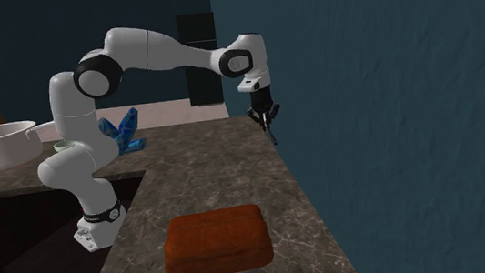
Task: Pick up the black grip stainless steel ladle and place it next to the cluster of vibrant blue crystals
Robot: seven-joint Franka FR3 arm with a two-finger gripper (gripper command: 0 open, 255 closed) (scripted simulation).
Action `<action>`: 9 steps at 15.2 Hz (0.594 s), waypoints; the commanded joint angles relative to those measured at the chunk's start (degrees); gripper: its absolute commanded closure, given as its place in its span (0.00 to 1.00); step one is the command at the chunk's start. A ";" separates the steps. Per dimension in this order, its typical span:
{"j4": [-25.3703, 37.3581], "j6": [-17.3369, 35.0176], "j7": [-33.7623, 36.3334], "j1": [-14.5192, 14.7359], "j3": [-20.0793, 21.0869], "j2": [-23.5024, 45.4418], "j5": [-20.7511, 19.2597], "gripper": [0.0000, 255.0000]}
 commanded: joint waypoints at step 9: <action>7.94 -7.82 -0.36 0.89 0.34 0.06 0.23 1.00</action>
